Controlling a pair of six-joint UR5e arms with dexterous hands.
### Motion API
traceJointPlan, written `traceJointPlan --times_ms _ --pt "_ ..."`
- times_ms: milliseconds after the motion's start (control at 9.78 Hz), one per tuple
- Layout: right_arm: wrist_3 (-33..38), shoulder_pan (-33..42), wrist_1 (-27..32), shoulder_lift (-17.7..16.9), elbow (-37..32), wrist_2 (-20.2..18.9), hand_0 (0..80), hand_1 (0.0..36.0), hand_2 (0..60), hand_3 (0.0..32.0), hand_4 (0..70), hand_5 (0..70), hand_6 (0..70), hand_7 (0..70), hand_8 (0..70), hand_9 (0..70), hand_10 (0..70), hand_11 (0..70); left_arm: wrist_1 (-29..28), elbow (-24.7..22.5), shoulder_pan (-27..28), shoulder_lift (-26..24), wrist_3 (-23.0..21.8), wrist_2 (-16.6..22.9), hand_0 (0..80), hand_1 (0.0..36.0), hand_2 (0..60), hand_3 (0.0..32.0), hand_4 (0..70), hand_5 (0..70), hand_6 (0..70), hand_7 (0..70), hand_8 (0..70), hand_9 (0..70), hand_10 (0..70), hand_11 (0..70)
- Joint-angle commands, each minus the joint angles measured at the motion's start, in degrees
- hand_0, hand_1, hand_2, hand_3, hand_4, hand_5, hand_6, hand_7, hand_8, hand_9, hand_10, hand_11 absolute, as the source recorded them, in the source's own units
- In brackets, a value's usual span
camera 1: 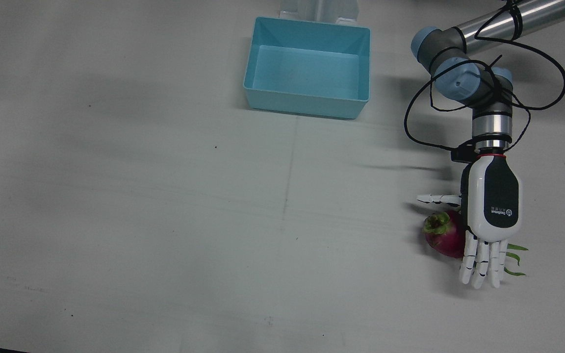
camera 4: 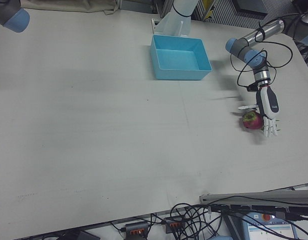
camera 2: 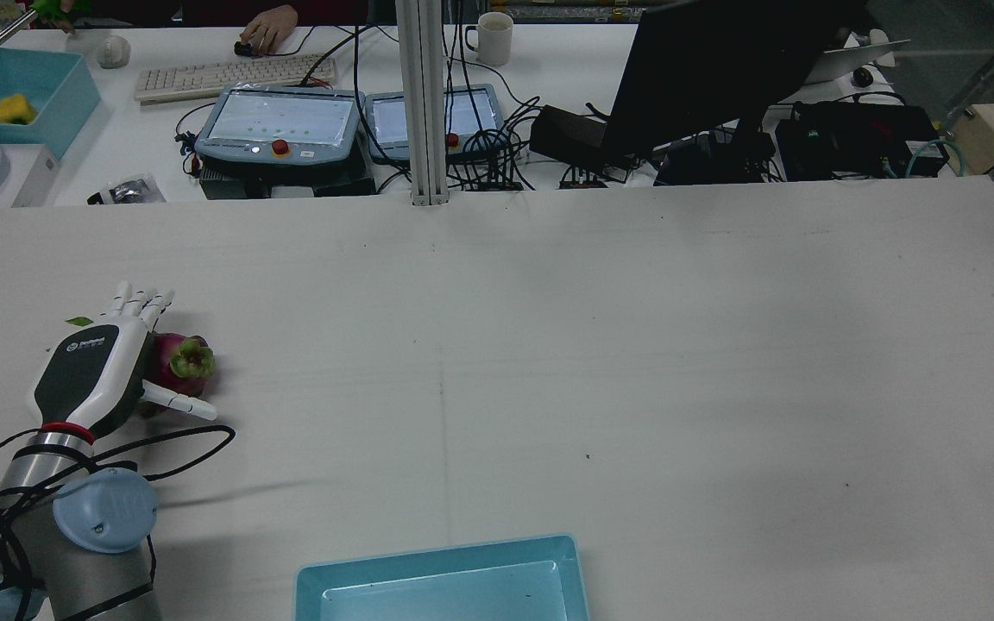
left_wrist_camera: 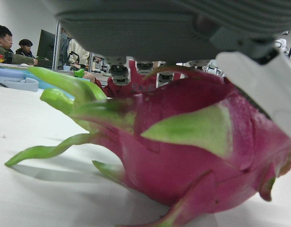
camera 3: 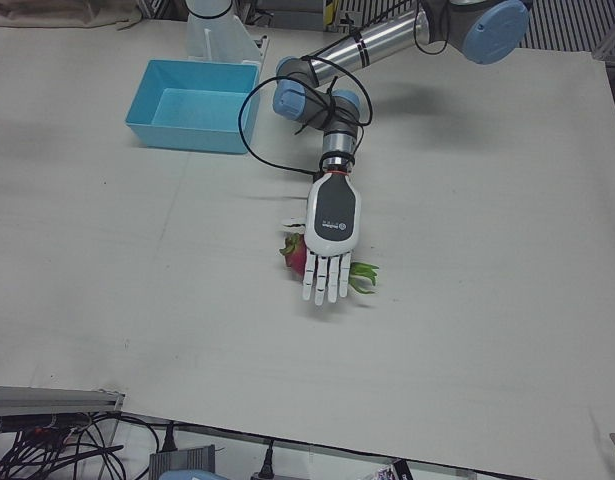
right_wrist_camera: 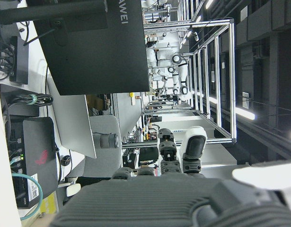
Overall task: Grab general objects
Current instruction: 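Close the left hand's fingers around the dragon fruit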
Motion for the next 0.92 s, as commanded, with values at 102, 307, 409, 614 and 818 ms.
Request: traceJointPlan --times_ms 102,307,409,614,818 --pt "0.0 0.0 0.0 0.0 0.0 0.1 0.0 0.0 0.0 0.0 0.0 0.0 0.0 0.0 0.0 0.0 0.0 0.0 -1.1 1.1 0.0 0.0 0.0 0.0 54.7 23.6 7.6 0.0 0.0 2.9 0.0 6.5 1.7 0.0 0.0 0.0" --pt "0.0 0.0 0.0 0.0 0.0 0.1 0.0 0.0 0.0 0.0 0.0 0.0 0.0 0.0 0.0 0.0 0.0 0.0 -1.6 1.9 0.0 0.0 0.0 -0.1 61.9 26.3 0.0 0.0 0.0 0.7 0.0 5.3 2.1 0.0 0.0 0.0" --pt "0.0 0.0 0.0 0.0 0.0 0.0 0.0 0.0 0.0 0.0 0.0 0.0 0.0 0.0 0.0 0.0 0.0 0.0 -1.7 1.9 0.0 0.0 0.0 -0.5 62.7 26.2 0.0 0.0 0.0 0.2 0.0 5.1 2.2 0.0 0.0 0.0" --pt "0.0 0.0 0.0 0.0 0.0 0.0 0.0 0.0 0.0 0.0 0.0 0.0 0.0 0.0 0.0 0.0 0.0 0.0 -1.6 2.0 0.1 0.0 0.1 -1.1 62.5 27.1 0.0 0.0 0.0 0.0 0.0 6.6 3.1 0.0 0.0 0.0" --pt "0.0 0.0 0.0 0.0 0.0 0.1 0.0 0.0 0.0 0.0 0.0 0.0 0.0 0.0 0.0 0.0 0.0 0.0 -1.6 2.0 0.0 -0.1 0.0 -1.2 59.9 26.9 6.6 0.0 0.1 0.7 0.0 8.0 4.5 0.2 0.9 3.8"
